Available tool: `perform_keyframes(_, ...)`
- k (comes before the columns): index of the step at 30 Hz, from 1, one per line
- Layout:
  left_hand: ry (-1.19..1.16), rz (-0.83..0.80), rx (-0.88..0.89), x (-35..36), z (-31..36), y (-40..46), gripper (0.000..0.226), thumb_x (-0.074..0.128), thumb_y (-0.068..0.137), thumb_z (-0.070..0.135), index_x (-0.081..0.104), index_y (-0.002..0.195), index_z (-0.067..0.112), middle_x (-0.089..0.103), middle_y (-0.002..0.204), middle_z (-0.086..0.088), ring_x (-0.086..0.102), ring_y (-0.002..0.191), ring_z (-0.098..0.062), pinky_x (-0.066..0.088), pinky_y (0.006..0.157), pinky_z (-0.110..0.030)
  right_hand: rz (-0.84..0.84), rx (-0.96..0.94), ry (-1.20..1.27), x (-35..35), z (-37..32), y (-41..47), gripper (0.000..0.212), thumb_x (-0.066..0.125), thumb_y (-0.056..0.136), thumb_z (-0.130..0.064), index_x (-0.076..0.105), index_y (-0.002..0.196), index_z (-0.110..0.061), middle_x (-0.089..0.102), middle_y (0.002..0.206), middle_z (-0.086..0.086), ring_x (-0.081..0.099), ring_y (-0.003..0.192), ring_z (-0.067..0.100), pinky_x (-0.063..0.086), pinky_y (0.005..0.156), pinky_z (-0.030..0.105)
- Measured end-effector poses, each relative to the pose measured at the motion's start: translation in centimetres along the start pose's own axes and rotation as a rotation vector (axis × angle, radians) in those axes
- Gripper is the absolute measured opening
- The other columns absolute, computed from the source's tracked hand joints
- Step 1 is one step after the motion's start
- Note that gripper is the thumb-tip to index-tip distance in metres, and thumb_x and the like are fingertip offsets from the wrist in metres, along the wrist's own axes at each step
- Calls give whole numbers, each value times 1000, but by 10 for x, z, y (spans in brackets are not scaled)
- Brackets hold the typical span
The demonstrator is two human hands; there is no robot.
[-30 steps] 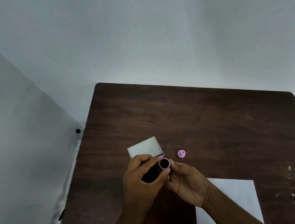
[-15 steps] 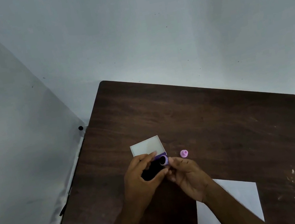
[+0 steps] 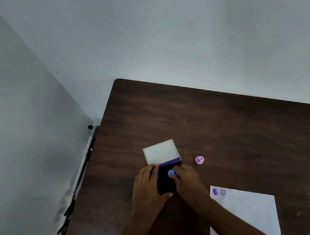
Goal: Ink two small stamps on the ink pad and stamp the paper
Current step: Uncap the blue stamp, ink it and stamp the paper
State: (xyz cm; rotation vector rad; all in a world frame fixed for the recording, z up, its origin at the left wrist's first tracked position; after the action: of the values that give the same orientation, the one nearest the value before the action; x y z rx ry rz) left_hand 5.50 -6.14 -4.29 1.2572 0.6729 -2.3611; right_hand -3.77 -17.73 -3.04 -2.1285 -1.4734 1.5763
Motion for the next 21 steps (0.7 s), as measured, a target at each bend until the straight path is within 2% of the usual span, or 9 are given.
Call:
perform_keyframes(2, 0, 48, 16, -2, 2, 1, 94, 85, 53, 55, 55, 131, 11, 58, 133, -10, 56, 121, -29, 36, 102, -37, -52, -46, -143, 6, -3, 6, 48, 60, 92, -26, 44, 137, -18, 46, 143, 7, 41, 131, 23, 30, 112, 34)
perform_keyframes(3, -10, 65, 22, -2, 3, 1, 91, 85, 54, 52, 56, 129, 11, 60, 132, -11, 57, 120, -30, 38, 101, -39, -68, -55, -184, 8, -4, 8, 51, 60, 92, -26, 41, 139, -18, 43, 145, 7, 39, 133, 23, 28, 113, 33)
perform_keyframes(7, -52, 75, 17, -3, 0, 4, 86, 82, 62, 47, 51, 135, 13, 54, 138, -8, 49, 128, -27, 37, 107, -42, -103, -66, -250, 17, -6, 14, 59, 63, 90, -26, 35, 142, -17, 38, 149, 8, 35, 136, 24, 25, 115, 35)
perform_keyframes(12, -22, 75, 2, -9, 0, 5, 87, 84, 55, 50, 54, 131, 20, 58, 134, -1, 51, 122, -24, 42, 102, -40, -86, -85, -225, 24, -4, 13, 62, 61, 91, -25, 31, 144, -15, 32, 153, 7, 30, 139, 24, 20, 117, 34)
perform_keyframes(16, -41, 95, -5, -10, -3, 6, 87, 87, 49, 50, 58, 127, 21, 61, 129, 0, 54, 114, -25, 47, 93, -39, -24, -147, -280, 23, -7, 13, 58, 60, 91, -23, 35, 143, -12, 37, 150, 11, 33, 138, 26, 23, 116, 35)
perform_keyframes(21, -47, 111, -16, -9, -4, 6, 87, 87, 49, 49, 59, 127, 21, 61, 129, 0, 54, 111, -25, 47, 90, -37, -9, -174, -337, 24, -8, 15, 57, 59, 92, -23, 36, 142, -12, 37, 150, 11, 33, 138, 26, 22, 116, 36)
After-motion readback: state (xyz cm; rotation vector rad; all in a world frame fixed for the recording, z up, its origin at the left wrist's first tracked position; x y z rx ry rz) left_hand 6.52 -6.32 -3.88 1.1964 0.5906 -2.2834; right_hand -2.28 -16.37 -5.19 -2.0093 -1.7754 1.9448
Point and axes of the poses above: each hand's wrist, its own y-axis towards the middle knuckle, its own x-axis out of the palm, z = x × y, the point moved 3 cm from there along y, towards the middle knuckle
